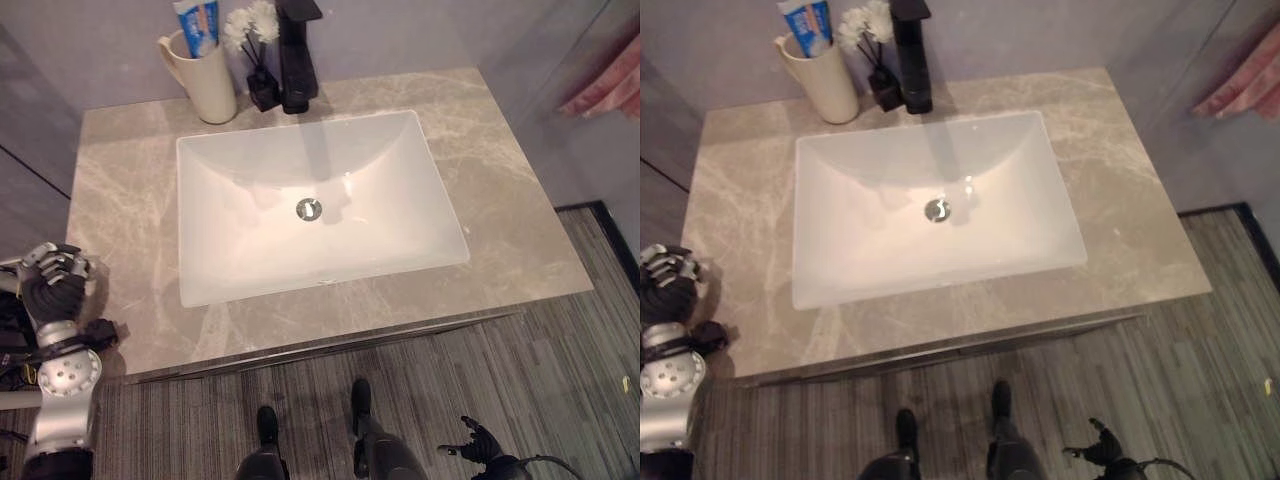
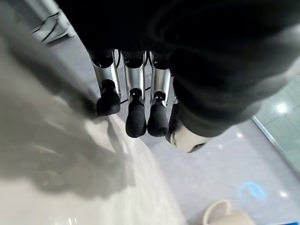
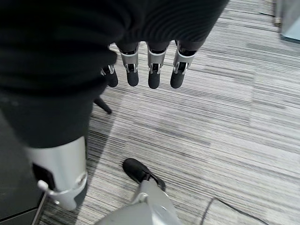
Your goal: Put brush and paste in cup on sink, flatten towel.
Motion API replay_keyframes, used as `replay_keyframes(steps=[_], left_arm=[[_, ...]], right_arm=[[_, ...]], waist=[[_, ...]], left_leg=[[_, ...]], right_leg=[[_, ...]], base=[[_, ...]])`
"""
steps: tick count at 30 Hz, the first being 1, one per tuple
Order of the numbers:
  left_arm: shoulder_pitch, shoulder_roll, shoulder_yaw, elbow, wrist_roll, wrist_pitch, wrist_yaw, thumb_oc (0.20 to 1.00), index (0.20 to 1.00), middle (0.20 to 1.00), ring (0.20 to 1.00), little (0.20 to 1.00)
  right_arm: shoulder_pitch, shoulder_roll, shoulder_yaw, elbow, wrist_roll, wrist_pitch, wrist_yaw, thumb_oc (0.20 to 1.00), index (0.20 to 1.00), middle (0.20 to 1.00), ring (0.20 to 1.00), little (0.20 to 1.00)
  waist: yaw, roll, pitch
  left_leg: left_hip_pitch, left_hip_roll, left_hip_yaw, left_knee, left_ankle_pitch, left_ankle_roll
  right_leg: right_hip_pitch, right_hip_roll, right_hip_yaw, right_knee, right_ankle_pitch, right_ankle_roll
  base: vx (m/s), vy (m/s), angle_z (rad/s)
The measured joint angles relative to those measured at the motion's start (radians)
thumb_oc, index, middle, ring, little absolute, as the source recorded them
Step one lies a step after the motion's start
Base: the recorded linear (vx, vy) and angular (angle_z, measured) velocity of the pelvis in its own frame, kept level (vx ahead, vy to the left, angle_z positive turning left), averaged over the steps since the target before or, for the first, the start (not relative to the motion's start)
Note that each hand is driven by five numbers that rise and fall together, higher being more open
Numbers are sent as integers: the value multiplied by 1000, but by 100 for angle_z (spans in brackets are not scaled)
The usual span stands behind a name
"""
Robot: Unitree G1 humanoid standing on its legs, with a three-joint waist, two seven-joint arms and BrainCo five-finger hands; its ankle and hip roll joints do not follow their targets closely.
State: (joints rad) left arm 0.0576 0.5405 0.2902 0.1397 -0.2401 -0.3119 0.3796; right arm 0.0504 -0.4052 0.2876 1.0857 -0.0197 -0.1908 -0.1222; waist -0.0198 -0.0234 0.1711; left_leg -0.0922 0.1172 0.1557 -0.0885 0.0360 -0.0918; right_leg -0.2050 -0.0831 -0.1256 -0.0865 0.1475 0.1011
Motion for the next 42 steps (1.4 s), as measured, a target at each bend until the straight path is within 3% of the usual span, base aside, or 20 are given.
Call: replay_keyframes(steps=[5,6,7,8,13,17,18,19,20,21,22,24,27,30,33,35,36,37,39,42], left_arm=[[92,-16,-66,-162,-173,-55,-172,200,200,200,200,200],[89,-12,-93,-171,-179,-63,-197,200,200,200,200,200],[100,-11,-108,-176,-182,-73,-218,200,200,200,200,200],[109,-16,-118,-174,-187,-83,-242,200,200,200,200,200],[-1,-22,-259,-163,-236,-98,-326,200,200,200,200,200],[-48,16,-361,-160,-265,-96,-363,200,200,200,200,200],[-64,16,-379,-159,-264,-96,-369,200,200,200,200,200],[-82,-3,-386,-160,-263,-96,-380,200,200,200,200,200],[-80,-8,-387,-160,-263,-96,-383,200,200,200,200,200],[-80,-5,-388,-159,-263,-96,-384,200,200,200,200,200],[-79,-10,-387,-158,-263,-96,-385,200,200,200,200,200],[-75,-50,-395,-157,-263,-91,-391,200,200,200,200,200],[-59,-41,-413,-163,-262,-88,-404,200,200,200,200,200],[-49,-27,-422,-162,-260,-69,-408,200,200,200,200,200],[-41,-34,-431,-153,-250,-49,-416,200,200,200,200,200],[-42,-35,-434,-154,-247,-48,-426,200,200,200,200,200],[-33,-35,-428,-151,-235,-48,-425,200,200,200,200,200],[-34,-38,-429,-142,-220,-44,-425,200,200,200,200,200],[-39,-45,-466,-89,-199,-36,-421,200,200,200,200,200],[-56,-47,-503,-14,-161,-22,-400,200,200,200,200,200]], right_arm=[[4,-2,-69,-11,10,-6,-7,1000,1000,1000,1000,1000],[0,-12,-69,-21,25,-9,-7,1000,1000,1000,1000,1000],[-14,-23,-70,-24,34,-7,-6,1000,1000,1000,1000,1000],[-17,-37,-76,-82,47,-10,-3,1000,1000,1000,1000,1000],[63,-31,-91,-239,45,-31,13,1000,1000,1000,1000,1000],[58,-28,-137,-343,46,-44,8,1000,1000,1000,1000,1000],[64,-29,-146,-357,46,-44,5,1000,1000,1000,1000,1000],[69,-34,-153,-367,45,-43,-5,1000,1000,1000,1000,1000],[75,-33,-156,-368,46,-40,-7,1000,1000,1000,1000,1000],[90,-34,-164,-388,45,-42,-9,1000,1000,1000,1000,1000],[104,-37,-173,-396,46,-42,-9,1000,1000,1000,1000,1000],[119,-40,-204,-410,46,-41,-8,1000,1000,1000,1000,1000],[123,-34,-223,-403,47,-42,-12,1000,1000,1000,1000,1000],[123,-25,-237,-405,47,-41,-30,1000,1000,1000,1000,1000],[118,-21,-235,-445,46,-41,-30,1000,1000,1000,1000,1000],[109,-37,-238,-466,46,-40,-35,1000,1000,1000,1000,1000],[105,-34,-233,-484,45,-38,-35,1000,1000,1000,1000,1000],[108,-30,-232,-491,45,-43,-35,1000,1000,1000,1000,1000],[131,-17,-235,-477,58,-44,-34,1000,1000,1000,1000,1000],[141,-17,-230,-446,84,-43,-33,1000,1000,1000,1000,1000]], waist=[[10,-7,-20],[24,-12,-23],[54,-22,-29],[59,-28,-31],[-34,-66,-73],[-72,-89,-83],[-92,-86,-82],[-103,-66,-71],[-97,-56,-71],[-95,-19,-56],[-76,7,-40],[-59,67,-13],[-38,51,-27],[-23,-1,-49],[-28,-4,-52],[-31,3,-73],[-16,6,-81],[-26,5,-79],[-21,-12,-89],[-26,-9,-87]], left_leg=[[46,-7,-13,16,-19,10],[47,-46,-131,48,-62,20],[40,-114,-298,87,-110,63],[36,-155,-342,115,-136,100],[-13,-225,-240,209,-165,119],[-56,-247,-106,277,-207,164],[-56,-252,-86,289,-208,172],[-52,-238,-43,277,-203,191],[-41,-228,-13,261,-193,191],[-47,-197,28,258,-191,193],[-37,-170,74,246,-183,194],[10,-112,141,209,-171,186],[100,-86,239,136,-153,163],[131,-79,337,124,-149,121],[117,-30,329,196,-148,127],[107,-56,277,102,-152,126],[131,-44,303,65,-112,79],[141,-27,326,66,-103,69],[162,-18,371,82,-110,59],[175,-1,356,107,-109,61]], right_leg=[[43,-1,22,-8,-7,-2],[42,-4,58,0,-1,-8],[24,-10,120,1,9,-6],[9,-21,187,1,25,-1],[-60,-53,310,34,38,38],[-134,-42,401,22,185,99],[-141,-35,386,11,214,84],[-153,-33,318,47,119,81],[-156,-25,261,75,63,48],[-153,-25,114,147,-44,-12],[-158,-30,37,162,-85,-20],[-151,-14,30,296,-111,7],[-65,-62,-10,389,-174,40],[42,-131,-179,316,-184,3],[67,-64,-171,246,-144,-62],[49,-18,-109,191,-118,-70],[41,9,-97,167,-108,-73],[51,11,-107,150,-123,-85],[57,19,-121,152,-111,-94],[72,51,-69,117,-96,-103]], base=[[-53,38,-11],[-112,159,-85],[-79,192,-133],[-68,191,-150],[-135,269,-66],[-118,160,-131],[-133,70,-91],[-175,111,-83],[-202,99,-108],[-247,102,-129],[-222,73,-128],[-130,21,-122],[-97,-43,-120],[-19,-73,-100],[-115,-154,-97],[-64,-220,-125],[-6,-285,-113],[1,-258,-99],[5,-226,-70],[-69,-227,-55]])
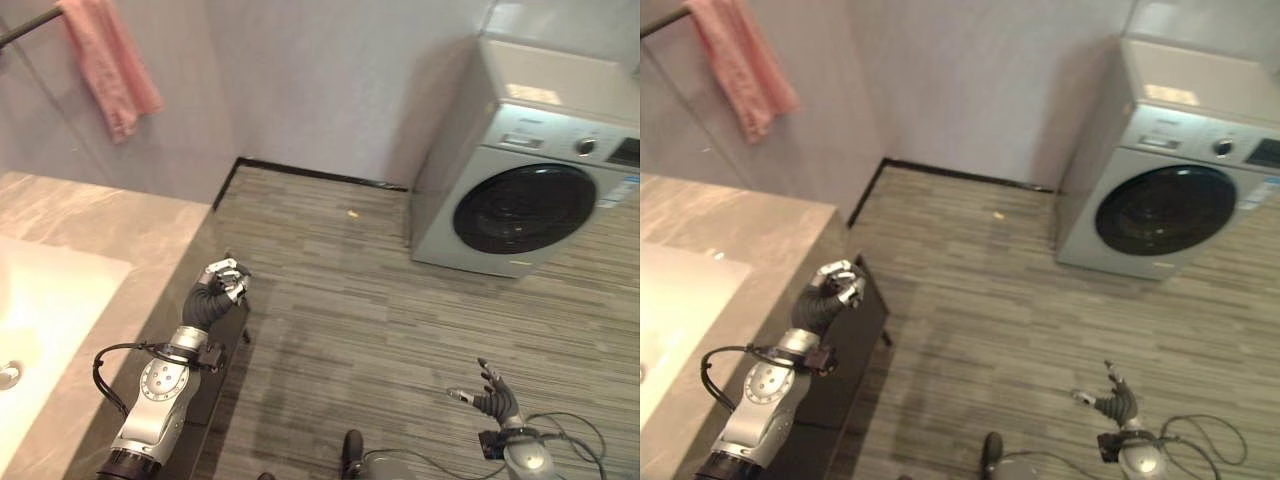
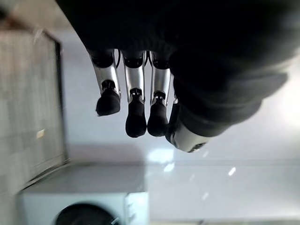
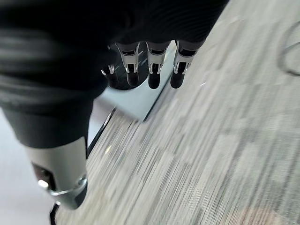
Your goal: Put brush and paste in cup on sink, flatten towel.
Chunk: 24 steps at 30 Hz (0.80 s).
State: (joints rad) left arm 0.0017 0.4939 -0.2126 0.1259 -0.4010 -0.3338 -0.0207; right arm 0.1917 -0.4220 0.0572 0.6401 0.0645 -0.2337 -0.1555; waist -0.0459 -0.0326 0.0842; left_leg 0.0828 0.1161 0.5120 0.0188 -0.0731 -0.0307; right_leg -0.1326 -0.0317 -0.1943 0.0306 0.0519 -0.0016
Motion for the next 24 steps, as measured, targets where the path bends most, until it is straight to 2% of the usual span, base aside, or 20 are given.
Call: replay_keyframes(steps=[1,2,3,4,6,7,8,9,11,14,17,24], left_arm=[[-2,-7,-7,33,22,11,6,200,200,200,200,200],[14,-21,-6,63,29,16,17,200,200,200,200,200],[30,-32,-5,75,32,14,24,200,200,200,200,200],[39,-50,-6,100,53,19,43,200,200,200,200,200],[32,-106,-6,208,58,17,49,300,300,300,300,300],[39,-123,-11,272,58,32,58,395,395,395,395,395],[49,-131,-23,311,58,50,60,749,749,749,749,749],[62,-136,-32,346,58,56,60,1000,1000,1000,1000,1000],[63,-174,-52,491,108,83,76,1000,1000,1000,1000,1000],[69,-192,-83,629,191,125,94,1000,1000,1000,1000,1000],[68,-223,-79,744,257,136,129,1000,1000,1000,1000,1000],[46,-251,-45,847,255,143,165,1000,1000,1000,1000,1000]], right_arm=[[-2,-1,9,15,-1,8,1,1000,1000,1000,1000,1000],[-3,-4,24,19,-1,13,1,1000,1000,1000,1000,1000],[-6,-6,28,20,-1,13,1,1000,1000,1000,1000,1000],[-18,-14,37,30,-1,13,0,1000,1000,1000,1000,1000],[-41,-16,39,64,0,13,0,1000,1000,1000,1000,1000],[-40,-12,46,87,-1,13,2,1000,1000,1000,1000,1000],[-37,-15,54,94,-1,13,2,1000,1000,1000,1000,1000],[-39,-13,69,119,-2,13,3,1000,1000,1000,1000,1000],[-49,7,96,207,-3,20,-2,1000,1000,1000,1000,1000],[-60,28,105,287,-2,28,-7,1000,1000,1000,1000,1000],[-58,46,123,369,-3,45,-13,1000,1000,1000,1000,1000],[-84,86,124,450,7,43,6,1000,1000,1000,1000,1000]], waist=[[6,-6,7],[12,-22,17],[22,-29,20],[47,-27,28],[52,-15,31],[51,-2,26],[48,19,26],[51,38,20],[49,47,-20],[30,47,-23],[31,58,-37],[32,59,-38]], left_leg=[[-9,4,-41,51,0,0],[-50,-4,-128,141,-22,4],[-66,-31,-211,149,-28,5],[-78,-95,-372,124,-29,-2],[-152,-145,-483,127,-27,4],[-176,-152,-478,107,-21,9],[-179,-141,-477,73,-17,21],[-170,-132,-474,71,19,47],[-156,-125,-449,4,40,52],[-106,-138,-436,-65,84,61],[-82,-138,-430,-95,106,66],[-49,-134,-450,-105,106,65]], right_leg=[[16,1,25,-17,12,-10],[32,-11,68,-32,19,-34],[31,-15,87,-41,26,-37],[31,-20,136,-55,36,-34],[33,-21,159,-70,47,-34],[45,-14,159,-75,51,-24],[55,6,160,-79,45,-16],[64,17,166,-74,40,-9],[61,13,152,-68,16,25],[65,-2,152,-63,20,28],[86,-1,151,-91,30,37],[135,4,131,-120,23,33]], base=[[-87,-155,-63],[-1,-79,-63],[9,-110,-105],[28,-63,-92],[38,-20,-62],[51,38,-39],[113,79,-49],[101,73,-44],[68,53,-29],[20,20,-8],[-7,-5,0],[3,-29,9]])
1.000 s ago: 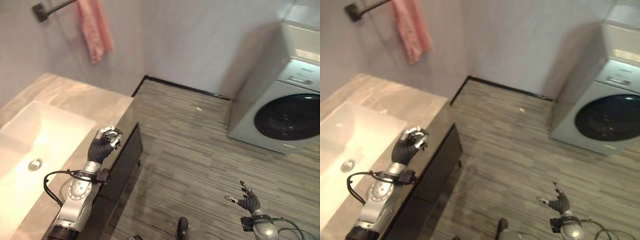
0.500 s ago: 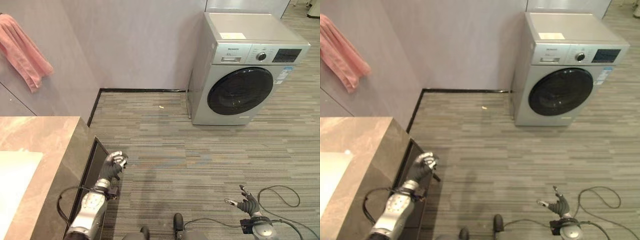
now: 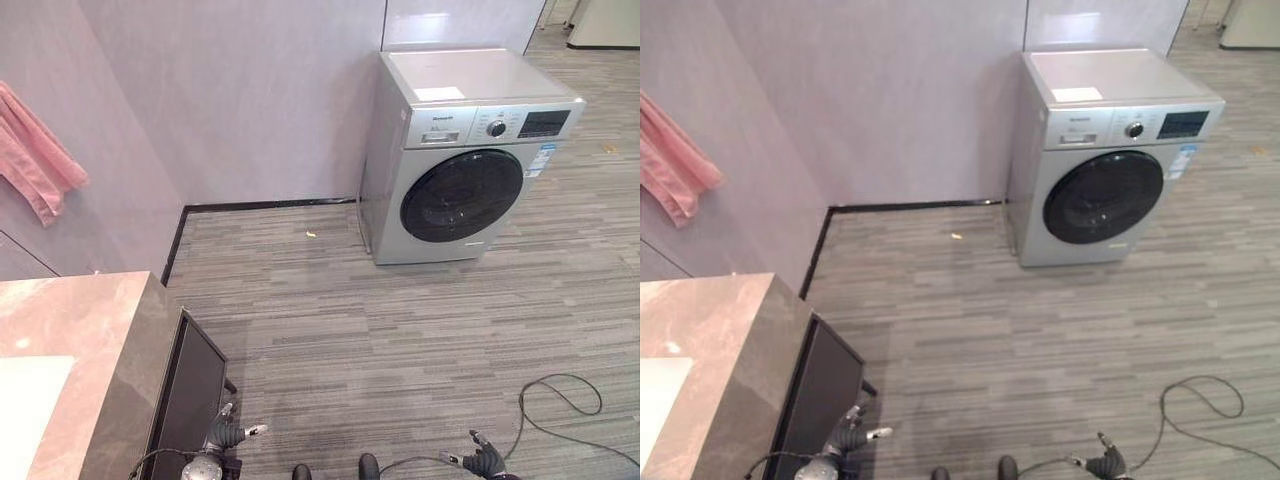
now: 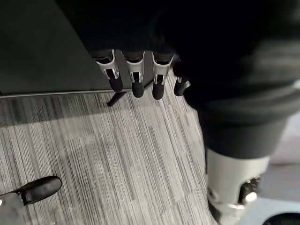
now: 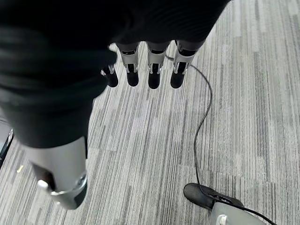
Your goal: Put brush and paste in cup on sink, flatten towel.
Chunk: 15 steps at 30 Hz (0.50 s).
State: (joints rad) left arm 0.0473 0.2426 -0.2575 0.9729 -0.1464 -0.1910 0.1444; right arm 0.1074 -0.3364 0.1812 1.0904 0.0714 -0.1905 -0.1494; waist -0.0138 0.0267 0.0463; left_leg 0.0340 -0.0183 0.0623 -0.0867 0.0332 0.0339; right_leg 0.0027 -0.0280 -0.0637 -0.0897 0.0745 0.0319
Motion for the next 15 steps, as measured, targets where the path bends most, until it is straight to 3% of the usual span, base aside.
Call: replay_keyframes(steps=[6,15], left_arm=[[-24,-19,-8,22,-14,22,0,1000,1000,1000,1000,1000],[-48,-20,-45,-67,-90,26,-40,1000,1000,1000,1000,1000]], right_arm=[[-51,22,-3,71,145,0,30,1000,1000,1000,1000,1000],[-45,23,-2,76,150,2,41,1000,1000,1000,1000,1000]], waist=[[0,-2,0],[-6,0,18]], left_leg=[[-1,6,-2,0,-5,-6],[-19,22,-26,17,-8,-26]], right_leg=[[-1,7,-1,5,-7,-2],[-2,23,-25,5,-15,-16]], base=[[-4,-53,0],[15,-81,7]])
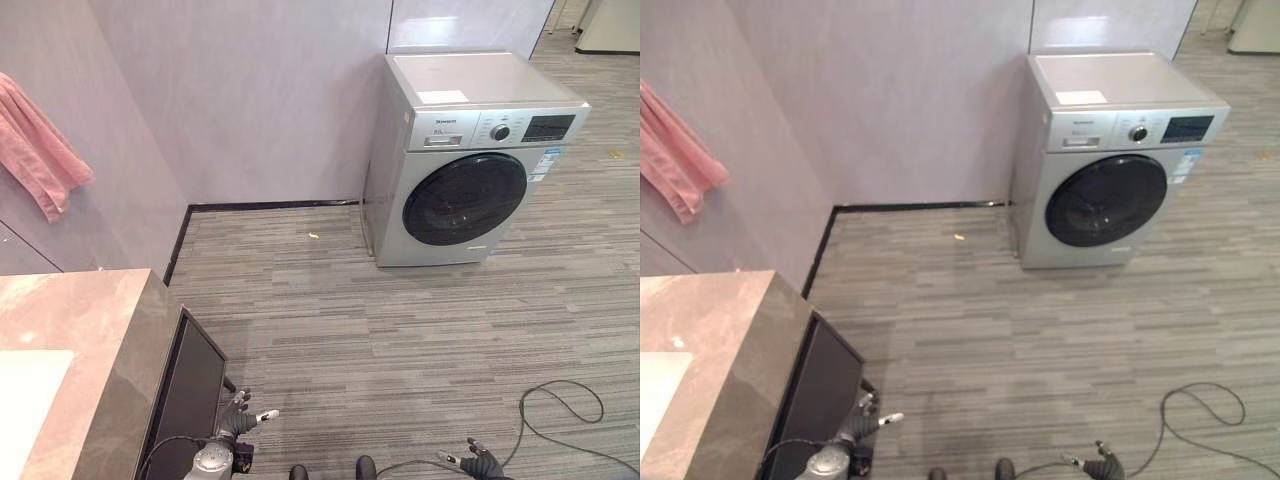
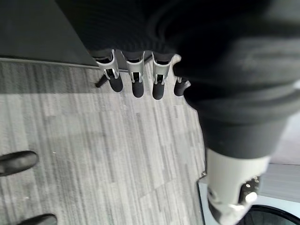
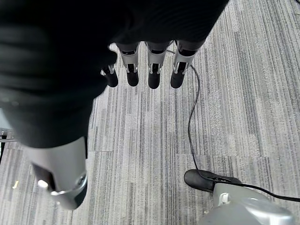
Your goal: Put brush and paste in cup on sink, flatten towel.
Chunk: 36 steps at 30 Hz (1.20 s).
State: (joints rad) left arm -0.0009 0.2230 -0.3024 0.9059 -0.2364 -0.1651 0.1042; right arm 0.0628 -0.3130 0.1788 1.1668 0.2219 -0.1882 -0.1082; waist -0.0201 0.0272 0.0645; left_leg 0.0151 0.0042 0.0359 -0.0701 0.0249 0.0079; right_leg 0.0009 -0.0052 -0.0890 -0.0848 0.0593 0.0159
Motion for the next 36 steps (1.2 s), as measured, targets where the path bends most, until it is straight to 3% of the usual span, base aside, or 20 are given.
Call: replay_keyframes(steps=[4,5,6,7,8,10,12,15,19,23,24,26,27,28,29,30,31,33,35,36], left_arm=[[-59,2,18,140,15,17,11,1000,1000,1000,1000,1000],[-100,13,22,214,50,39,25,1000,1000,1000,1000,1000],[-122,25,21,238,62,53,39,1000,1000,1000,1000,1000],[-139,29,18,238,84,68,54,1000,1000,1000,1000,1000],[-137,27,11,229,91,73,64,1000,1000,1000,1000,1000],[-139,19,0,201,99,74,72,1000,1000,1000,1000,1000],[-169,3,-3,180,99,72,81,1000,1000,1000,1000,1000],[-179,3,-6,193,99,76,91,1000,1000,1000,1000,1000],[-176,7,7,219,101,75,92,1000,1000,1000,1000,1000],[-118,-3,55,244,74,67,83,1000,1000,1000,1000,1000],[-113,-6,53,259,66,67,79,1000,1000,1000,1000,1000],[-110,-12,54,282,57,70,75,1000,1000,1000,1000,1000],[-85,-18,54,281,57,68,75,1000,1000,1000,1000,1000],[-74,-22,56,283,56,64,75,1000,1000,1000,1000,1000],[-84,-8,60,287,54,67,75,1000,1000,1000,1000,1000],[-82,1,61,265,46,67,74,1000,1000,1000,1000,1000],[-83,7,59,237,47,65,73,1000,1000,1000,1000,1000],[-88,12,41,148,49,64,67,1000,1000,1000,1000,1000],[-128,9,35,149,59,59,66,1000,1000,1000,1000,1000],[-140,15,36,152,60,58,67,1000,1000,1000,1000,1000]], right_arm=[[-37,-1,5,-3,-6,6,-4,1000,1000,1000,1000,1000],[-74,2,18,-4,-20,12,-10,1000,1000,1000,1000,1000],[-94,5,30,-6,-32,12,-16,1000,1000,1000,1000,1000],[-108,0,31,-9,-45,13,-22,1000,1000,1000,1000,1000],[-115,-11,31,-9,-49,13,-24,1000,1000,1000,1000,1000],[-129,-30,30,-8,-49,14,-34,1000,1000,1000,1000,1000],[-148,-46,31,-3,-49,18,-45,1000,1000,1000,1000,1000],[-167,-43,37,1,-51,21,-49,1000,1000,1000,1000,1000],[-184,-45,47,23,-72,22,-63,1000,1000,1000,1000,1000],[-173,-40,69,36,-107,31,-60,1000,1000,1000,1000,1000],[-174,-39,69,42,-116,37,-56,1000,1000,1000,1000,1000],[-161,-29,68,74,-117,38,-40,1000,1000,1000,1000,1000],[-152,-32,69,77,-117,38,-40,1000,1000,1000,1000,1000],[-147,-35,71,73,-117,38,-39,1000,1000,1000,1000,1000],[-143,0,69,77,-114,41,-40,1000,1000,1000,1000,1000],[-123,20,70,56,-113,40,-28,1000,1000,1000,1000,1000],[-117,30,72,24,-109,40,-17,1000,1000,1000,1000,1000],[-95,23,67,-35,-109,35,-11,1000,1000,1000,1000,1000],[-93,15,69,-80,-109,36,-2,1000,1000,1000,1000,1000],[-88,14,71,-103,-110,36,4,1000,1000,1000,1000,1000]], waist=[[-2,-2,37],[2,-17,70],[-4,-38,100],[3,-59,131],[6,-60,141],[7,-56,160],[9,-37,199],[18,11,229],[43,21,235],[88,-3,192],[94,-13,187],[97,-43,159],[93,-19,128],[93,7,108],[88,-33,93],[90,-60,60],[89,-73,47],[83,-81,41],[49,-27,47],[43,-18,51]], left_leg=[[-48,30,9,112,-49,-51],[-104,39,27,225,-68,-81],[-149,28,31,330,-64,-86],[-210,35,33,469,-44,-117],[-256,38,34,579,-37,-122],[-332,45,39,665,-43,-118],[-393,50,79,591,-40,-119],[-436,90,80,421,-15,-112],[-433,102,56,221,44,-107],[-418,64,62,203,95,-43],[-416,47,61,206,96,-39],[-383,-8,90,182,109,7],[-330,-1,114,108,131,41],[-293,15,120,97,140,74],[-260,-4,128,111,121,72],[-250,-19,141,121,82,106],[-228,-43,134,127,47,106],[-172,-87,118,132,-5,141],[-122,-75,71,118,-2,126],[-103,-71,59,110,-17,142]], right_leg=[[-33,30,-2,62,-37,-29],[-87,32,2,164,-84,-56],[-98,15,4,201,-105,-70],[-114,8,5,264,-135,-78],[-125,7,11,316,-164,-89],[-139,8,16,373,-198,-132],[-145,17,19,375,-202,-143],[-137,81,31,380,-200,-163],[-114,141,77,379,-225,-169],[-82,154,170,365,-257,-150],[-66,147,195,354,-265,-134],[2,102,208,298,-286,-76],[0,115,159,381,-310,-15],[-4,134,133,453,-330,18],[-28,99,112,580,-364,63],[-88,72,89,720,-348,82],[-130,35,67,842,-322,105],[-175,-31,51,991,-272,121],[-224,-16,55,1006,-274,96],[-261,-24,41,974,-281,87]], base=[[-34,-214,-9],[-29,-187,-4],[41,-180,-1],[95,-149,6],[93,-101,-4],[148,-62,6],[289,-13,6],[370,66,-28],[475,144,-47],[433,171,-66],[360,186,-45],[289,160,-39],[435,259,-25],[450,293,-14],[474,337,-9],[420,311,5],[400,260,12],[360,182,34],[430,160,60],[574,50,39]])
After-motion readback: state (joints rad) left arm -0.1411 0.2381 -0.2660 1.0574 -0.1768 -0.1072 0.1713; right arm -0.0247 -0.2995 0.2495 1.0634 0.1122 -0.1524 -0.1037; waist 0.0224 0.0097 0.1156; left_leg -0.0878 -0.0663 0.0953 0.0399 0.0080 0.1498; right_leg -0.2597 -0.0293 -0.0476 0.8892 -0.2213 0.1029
